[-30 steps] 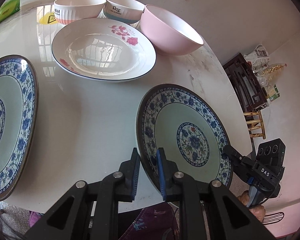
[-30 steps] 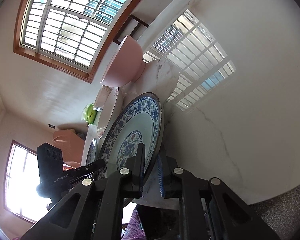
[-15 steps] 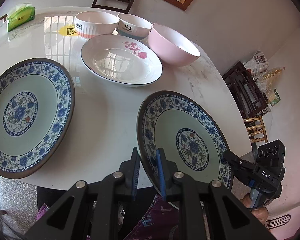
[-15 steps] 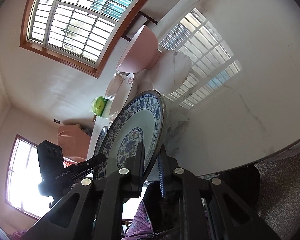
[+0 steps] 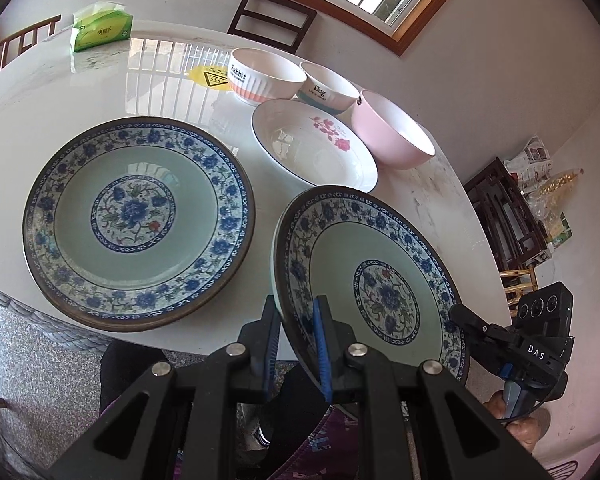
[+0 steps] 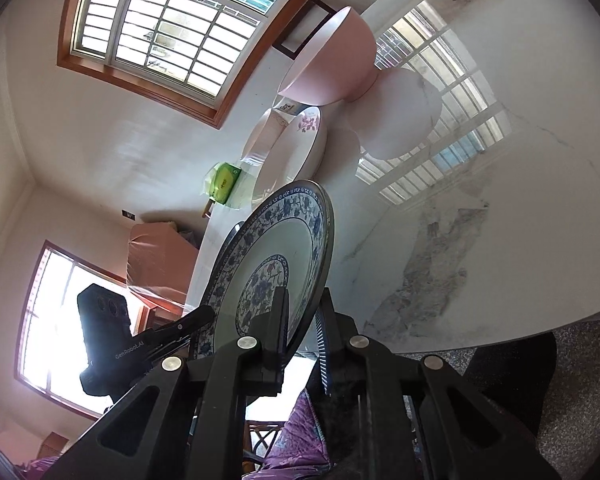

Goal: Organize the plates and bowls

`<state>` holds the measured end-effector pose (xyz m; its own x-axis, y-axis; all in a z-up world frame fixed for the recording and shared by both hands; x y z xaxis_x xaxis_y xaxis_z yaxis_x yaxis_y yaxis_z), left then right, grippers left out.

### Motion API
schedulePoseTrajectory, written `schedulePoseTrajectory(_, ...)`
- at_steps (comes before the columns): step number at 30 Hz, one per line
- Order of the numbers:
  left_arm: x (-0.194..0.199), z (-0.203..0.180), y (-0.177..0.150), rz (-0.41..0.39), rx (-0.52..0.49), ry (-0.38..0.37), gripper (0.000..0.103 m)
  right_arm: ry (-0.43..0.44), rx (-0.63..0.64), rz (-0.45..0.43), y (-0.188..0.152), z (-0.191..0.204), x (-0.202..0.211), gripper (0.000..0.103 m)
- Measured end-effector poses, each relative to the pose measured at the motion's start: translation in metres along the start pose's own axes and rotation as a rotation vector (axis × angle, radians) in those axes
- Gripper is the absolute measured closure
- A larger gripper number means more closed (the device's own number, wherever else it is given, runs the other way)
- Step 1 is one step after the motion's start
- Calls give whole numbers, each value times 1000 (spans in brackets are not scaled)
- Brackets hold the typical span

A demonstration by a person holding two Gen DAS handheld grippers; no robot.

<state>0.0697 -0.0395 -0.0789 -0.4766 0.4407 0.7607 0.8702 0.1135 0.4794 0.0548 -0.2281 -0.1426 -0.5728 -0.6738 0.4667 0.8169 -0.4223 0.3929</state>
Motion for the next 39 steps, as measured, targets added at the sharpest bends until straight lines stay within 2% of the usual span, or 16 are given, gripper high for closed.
schedulePoseTrajectory(27, 49, 128, 20, -119, 208, 90, 85, 33, 147, 175, -5, 81, -119, 87)
schedulePoseTrajectory(39, 48, 159, 29, -132, 249, 118, 85, 3, 185, 216, -7, 95, -157, 86)
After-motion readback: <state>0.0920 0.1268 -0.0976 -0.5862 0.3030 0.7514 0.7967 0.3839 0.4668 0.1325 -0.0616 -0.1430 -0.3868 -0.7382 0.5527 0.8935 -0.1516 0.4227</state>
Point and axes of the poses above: each gripper's, at about its wrist camera, not at the fingertips, and x roughly against the way its jaws point, z to its left, y to its top, the point moved 9 cm from there along -x, roughly the way its jaws point
